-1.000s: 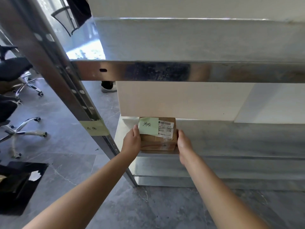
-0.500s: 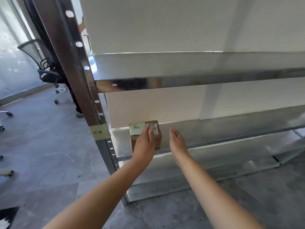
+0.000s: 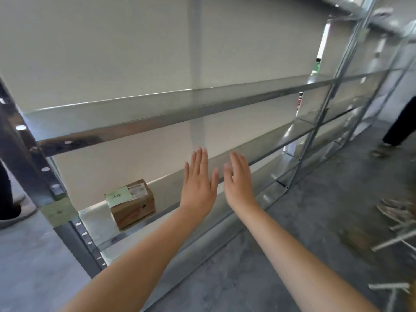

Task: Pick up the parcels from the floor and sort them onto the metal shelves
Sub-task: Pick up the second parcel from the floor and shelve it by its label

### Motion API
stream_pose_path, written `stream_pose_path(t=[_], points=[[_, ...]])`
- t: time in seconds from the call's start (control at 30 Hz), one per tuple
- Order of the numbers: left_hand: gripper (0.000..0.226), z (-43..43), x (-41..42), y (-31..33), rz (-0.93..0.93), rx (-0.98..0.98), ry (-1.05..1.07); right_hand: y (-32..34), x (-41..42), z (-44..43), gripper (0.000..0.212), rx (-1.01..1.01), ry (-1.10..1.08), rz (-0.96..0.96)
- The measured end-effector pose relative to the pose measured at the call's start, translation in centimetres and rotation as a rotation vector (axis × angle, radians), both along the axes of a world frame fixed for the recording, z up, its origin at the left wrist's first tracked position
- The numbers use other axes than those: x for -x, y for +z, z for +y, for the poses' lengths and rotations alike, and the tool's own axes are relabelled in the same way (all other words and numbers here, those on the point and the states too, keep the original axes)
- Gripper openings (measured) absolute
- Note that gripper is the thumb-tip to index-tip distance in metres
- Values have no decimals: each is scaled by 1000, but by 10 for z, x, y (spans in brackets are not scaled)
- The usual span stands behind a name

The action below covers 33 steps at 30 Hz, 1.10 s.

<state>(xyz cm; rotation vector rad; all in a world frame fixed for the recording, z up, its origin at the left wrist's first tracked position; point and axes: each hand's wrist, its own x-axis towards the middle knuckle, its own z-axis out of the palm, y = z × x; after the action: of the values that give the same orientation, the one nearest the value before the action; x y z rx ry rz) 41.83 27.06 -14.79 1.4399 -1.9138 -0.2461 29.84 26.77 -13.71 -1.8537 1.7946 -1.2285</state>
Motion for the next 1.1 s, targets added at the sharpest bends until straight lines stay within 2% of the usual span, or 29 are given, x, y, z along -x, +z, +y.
stream_pose_path(t=[0.17, 0.33, 0.6, 0.87, 1.1], points=[[66, 5, 56, 23, -152, 91, -81, 16, 62, 17, 56, 92, -121, 210], [65, -5, 115, 41, -189, 162, -136, 27, 132, 25, 56, 142, -291, 130], [66, -32, 248, 48, -154, 247, -295, 35, 264, 25, 57, 118, -498, 174], [68, -39, 408, 51, -161, 292, -452, 37, 399, 33, 58, 96, -612, 213], [68, -28, 514, 37, -158, 297, -549, 18, 495, 45, 60, 24, -690, 277]])
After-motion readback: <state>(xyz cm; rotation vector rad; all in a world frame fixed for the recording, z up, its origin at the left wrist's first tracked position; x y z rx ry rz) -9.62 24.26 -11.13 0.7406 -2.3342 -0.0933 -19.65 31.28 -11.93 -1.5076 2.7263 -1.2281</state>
